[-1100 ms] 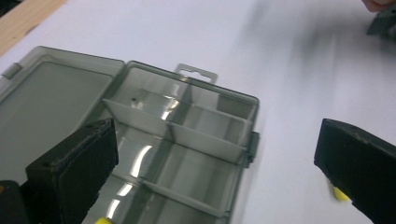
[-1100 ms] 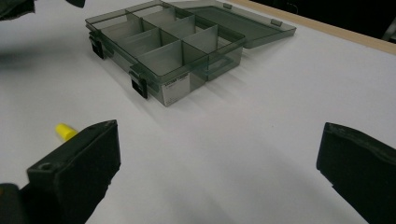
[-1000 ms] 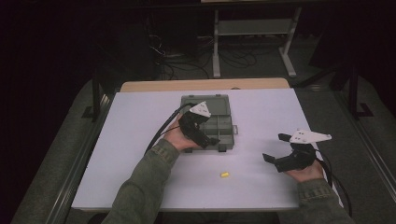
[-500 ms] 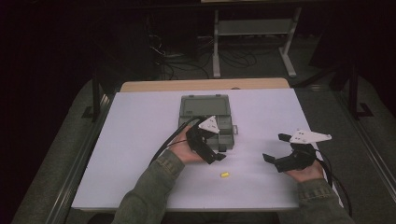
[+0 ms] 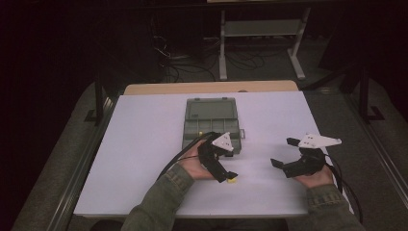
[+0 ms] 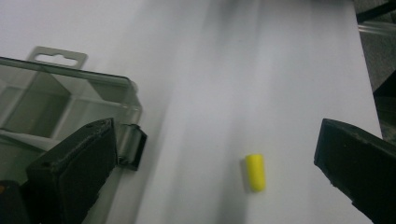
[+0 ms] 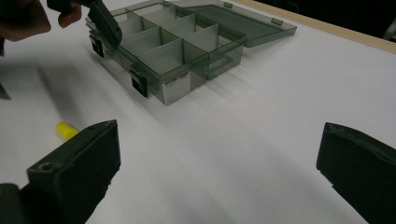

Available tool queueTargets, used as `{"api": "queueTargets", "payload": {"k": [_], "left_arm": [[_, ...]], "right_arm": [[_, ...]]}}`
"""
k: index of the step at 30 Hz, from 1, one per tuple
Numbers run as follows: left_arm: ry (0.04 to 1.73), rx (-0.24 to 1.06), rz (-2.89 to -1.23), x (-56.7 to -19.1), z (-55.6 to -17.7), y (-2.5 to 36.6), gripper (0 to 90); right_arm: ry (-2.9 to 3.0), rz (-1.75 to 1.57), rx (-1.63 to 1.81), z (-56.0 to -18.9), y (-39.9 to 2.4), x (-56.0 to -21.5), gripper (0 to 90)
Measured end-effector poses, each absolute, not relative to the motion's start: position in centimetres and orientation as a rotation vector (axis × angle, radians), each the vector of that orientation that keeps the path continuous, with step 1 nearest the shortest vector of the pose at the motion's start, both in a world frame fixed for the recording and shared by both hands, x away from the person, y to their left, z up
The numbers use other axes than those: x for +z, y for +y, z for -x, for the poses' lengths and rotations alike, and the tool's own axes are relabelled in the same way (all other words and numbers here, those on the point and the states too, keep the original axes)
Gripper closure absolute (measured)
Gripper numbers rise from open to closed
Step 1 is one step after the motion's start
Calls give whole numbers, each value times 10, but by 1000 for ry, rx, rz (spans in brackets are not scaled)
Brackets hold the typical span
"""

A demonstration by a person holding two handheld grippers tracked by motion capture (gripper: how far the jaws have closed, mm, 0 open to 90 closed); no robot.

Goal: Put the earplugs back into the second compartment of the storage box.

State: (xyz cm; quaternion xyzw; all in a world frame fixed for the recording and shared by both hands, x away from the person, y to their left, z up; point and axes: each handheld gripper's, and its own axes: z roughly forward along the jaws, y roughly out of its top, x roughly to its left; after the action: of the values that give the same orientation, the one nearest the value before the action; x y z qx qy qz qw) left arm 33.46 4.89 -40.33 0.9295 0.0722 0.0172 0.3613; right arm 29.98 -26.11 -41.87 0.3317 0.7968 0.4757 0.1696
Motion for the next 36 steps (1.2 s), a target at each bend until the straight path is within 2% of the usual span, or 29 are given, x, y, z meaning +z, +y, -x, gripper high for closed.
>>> {"api": "queueTargets", "payload": {"k": [12, 20, 24, 25, 36], "left_arm": [[143, 7, -2491, -420, -320, 39, 3], [91, 53, -2513, -424, -311, 40, 224], [87, 49, -2525, -425, -310, 40, 298], [78, 47, -2521, -425, -310, 40, 354], [65, 37, -2540, -429, -311, 40, 585]], "right_arm": [[2263, -943, 1353, -300, -261, -419, 0], [2268, -942, 1349, -300, -261, -419, 0], [2267, -941, 1351, -300, -261, -419, 0], [2267, -942, 1351, -300, -261, -419, 0], [2268, -941, 1351, -300, -261, -419, 0]]}}
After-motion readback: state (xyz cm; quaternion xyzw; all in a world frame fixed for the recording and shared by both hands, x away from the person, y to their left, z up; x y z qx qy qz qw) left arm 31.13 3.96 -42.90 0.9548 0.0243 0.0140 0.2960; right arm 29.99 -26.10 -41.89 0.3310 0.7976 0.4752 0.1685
